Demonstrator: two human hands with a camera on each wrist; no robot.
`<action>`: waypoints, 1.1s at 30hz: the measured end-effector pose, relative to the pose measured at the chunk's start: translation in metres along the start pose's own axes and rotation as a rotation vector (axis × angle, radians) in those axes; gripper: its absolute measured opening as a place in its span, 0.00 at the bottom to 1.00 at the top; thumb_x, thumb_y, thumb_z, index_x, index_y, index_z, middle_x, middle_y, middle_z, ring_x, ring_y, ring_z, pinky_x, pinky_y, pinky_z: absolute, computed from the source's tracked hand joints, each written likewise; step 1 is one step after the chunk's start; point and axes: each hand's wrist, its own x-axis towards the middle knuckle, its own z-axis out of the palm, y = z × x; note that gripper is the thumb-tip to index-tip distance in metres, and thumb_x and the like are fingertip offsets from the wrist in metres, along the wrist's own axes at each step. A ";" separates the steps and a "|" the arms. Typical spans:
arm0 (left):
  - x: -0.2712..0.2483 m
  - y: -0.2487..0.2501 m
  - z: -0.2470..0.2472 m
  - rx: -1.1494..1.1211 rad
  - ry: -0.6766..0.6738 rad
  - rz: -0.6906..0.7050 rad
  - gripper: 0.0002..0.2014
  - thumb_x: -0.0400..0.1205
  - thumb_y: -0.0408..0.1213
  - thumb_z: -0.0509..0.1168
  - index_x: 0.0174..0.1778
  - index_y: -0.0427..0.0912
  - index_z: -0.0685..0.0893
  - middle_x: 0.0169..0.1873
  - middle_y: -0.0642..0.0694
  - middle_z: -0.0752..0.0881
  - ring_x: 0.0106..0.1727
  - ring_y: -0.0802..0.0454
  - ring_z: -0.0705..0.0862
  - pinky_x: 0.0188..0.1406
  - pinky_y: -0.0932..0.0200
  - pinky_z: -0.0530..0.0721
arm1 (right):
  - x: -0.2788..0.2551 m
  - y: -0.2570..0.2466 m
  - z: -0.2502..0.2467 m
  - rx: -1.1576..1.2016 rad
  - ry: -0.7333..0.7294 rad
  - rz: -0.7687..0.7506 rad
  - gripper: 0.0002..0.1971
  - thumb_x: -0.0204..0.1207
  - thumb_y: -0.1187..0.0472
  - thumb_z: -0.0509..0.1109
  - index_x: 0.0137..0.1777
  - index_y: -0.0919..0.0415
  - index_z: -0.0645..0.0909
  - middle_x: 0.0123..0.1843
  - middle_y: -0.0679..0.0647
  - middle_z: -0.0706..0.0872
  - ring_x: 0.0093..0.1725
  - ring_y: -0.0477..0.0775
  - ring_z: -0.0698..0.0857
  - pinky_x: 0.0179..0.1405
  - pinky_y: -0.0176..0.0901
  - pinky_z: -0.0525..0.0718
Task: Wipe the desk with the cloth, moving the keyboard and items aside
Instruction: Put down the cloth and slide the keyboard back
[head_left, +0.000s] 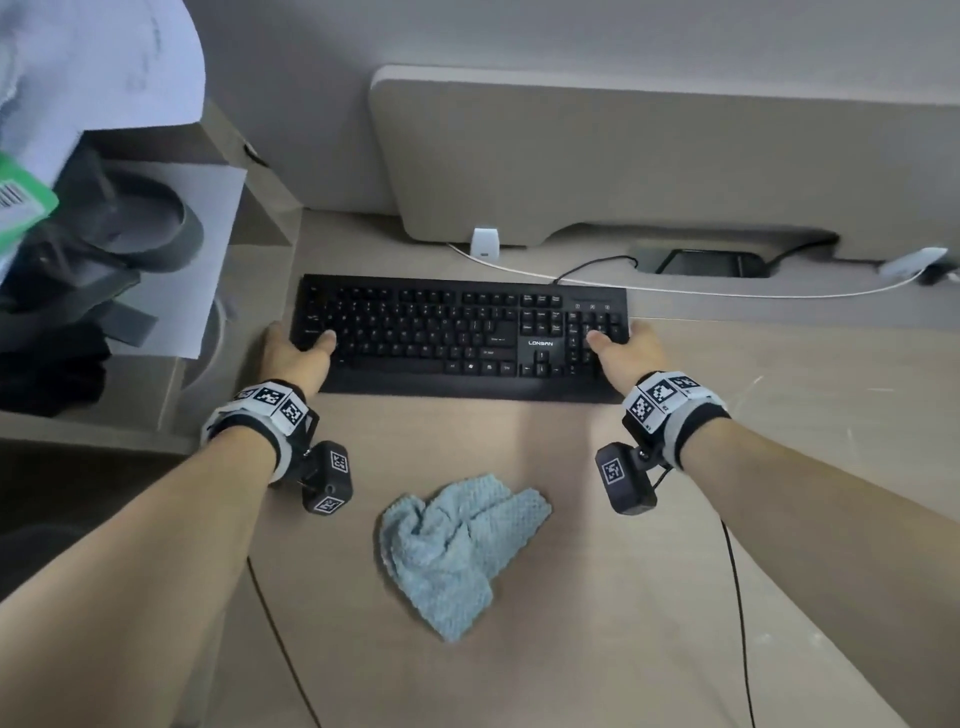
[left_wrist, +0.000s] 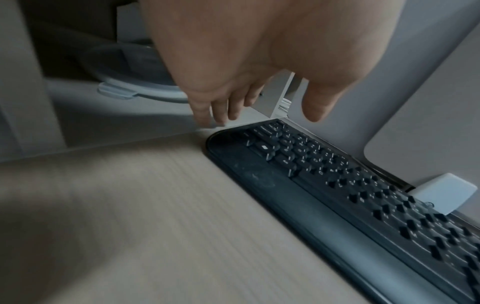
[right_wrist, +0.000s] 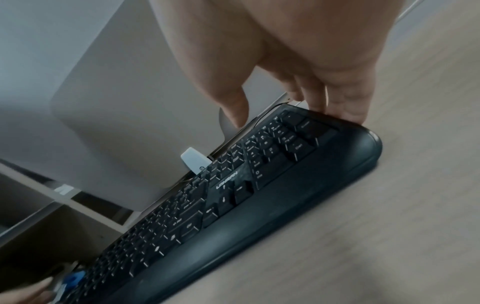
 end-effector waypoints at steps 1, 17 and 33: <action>0.000 0.003 0.003 -0.005 -0.006 0.003 0.32 0.82 0.48 0.66 0.80 0.42 0.66 0.77 0.40 0.73 0.76 0.39 0.72 0.75 0.47 0.68 | 0.002 0.000 0.000 0.005 -0.001 -0.002 0.26 0.80 0.51 0.69 0.73 0.62 0.70 0.69 0.59 0.79 0.68 0.62 0.79 0.56 0.44 0.70; -0.099 0.069 0.079 0.054 0.031 -0.079 0.42 0.74 0.58 0.69 0.77 0.35 0.66 0.77 0.31 0.66 0.77 0.32 0.67 0.78 0.41 0.64 | 0.030 0.062 -0.144 -0.091 0.044 0.153 0.33 0.76 0.35 0.65 0.64 0.66 0.77 0.66 0.65 0.82 0.58 0.65 0.82 0.52 0.50 0.73; -0.299 0.198 0.377 0.084 -0.244 0.018 0.58 0.60 0.73 0.60 0.80 0.34 0.66 0.78 0.33 0.71 0.77 0.34 0.71 0.78 0.39 0.67 | 0.142 0.274 -0.430 -0.042 0.363 0.296 0.45 0.64 0.27 0.64 0.65 0.67 0.78 0.66 0.67 0.80 0.64 0.71 0.81 0.65 0.64 0.79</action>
